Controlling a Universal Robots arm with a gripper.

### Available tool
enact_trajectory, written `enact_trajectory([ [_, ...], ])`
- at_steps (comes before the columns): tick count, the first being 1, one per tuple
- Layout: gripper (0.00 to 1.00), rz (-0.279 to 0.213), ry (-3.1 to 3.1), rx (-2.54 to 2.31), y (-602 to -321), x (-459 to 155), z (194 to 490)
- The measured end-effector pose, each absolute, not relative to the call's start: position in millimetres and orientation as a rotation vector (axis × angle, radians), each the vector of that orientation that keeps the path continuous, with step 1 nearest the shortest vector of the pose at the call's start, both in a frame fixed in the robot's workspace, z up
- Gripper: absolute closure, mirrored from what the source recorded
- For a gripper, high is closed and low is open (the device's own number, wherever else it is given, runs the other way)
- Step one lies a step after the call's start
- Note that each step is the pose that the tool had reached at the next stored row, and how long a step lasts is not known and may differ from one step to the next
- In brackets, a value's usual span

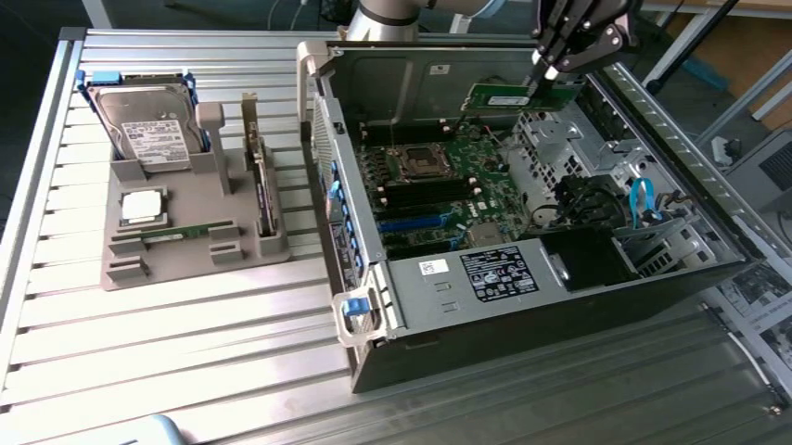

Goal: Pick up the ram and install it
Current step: 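Pick up the ram and move it above insertion slot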

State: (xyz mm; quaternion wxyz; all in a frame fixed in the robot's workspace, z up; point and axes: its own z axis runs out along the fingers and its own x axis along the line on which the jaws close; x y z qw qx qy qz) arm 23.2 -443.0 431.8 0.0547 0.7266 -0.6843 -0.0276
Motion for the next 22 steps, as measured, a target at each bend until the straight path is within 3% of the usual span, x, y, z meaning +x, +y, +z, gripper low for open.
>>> enact_trajectory([
  [18,0.87,-0.086,-2.077,2.206,-443,37,432],
  [22,0.87,-0.044,-2.097,2.224,-443,37,432],
])
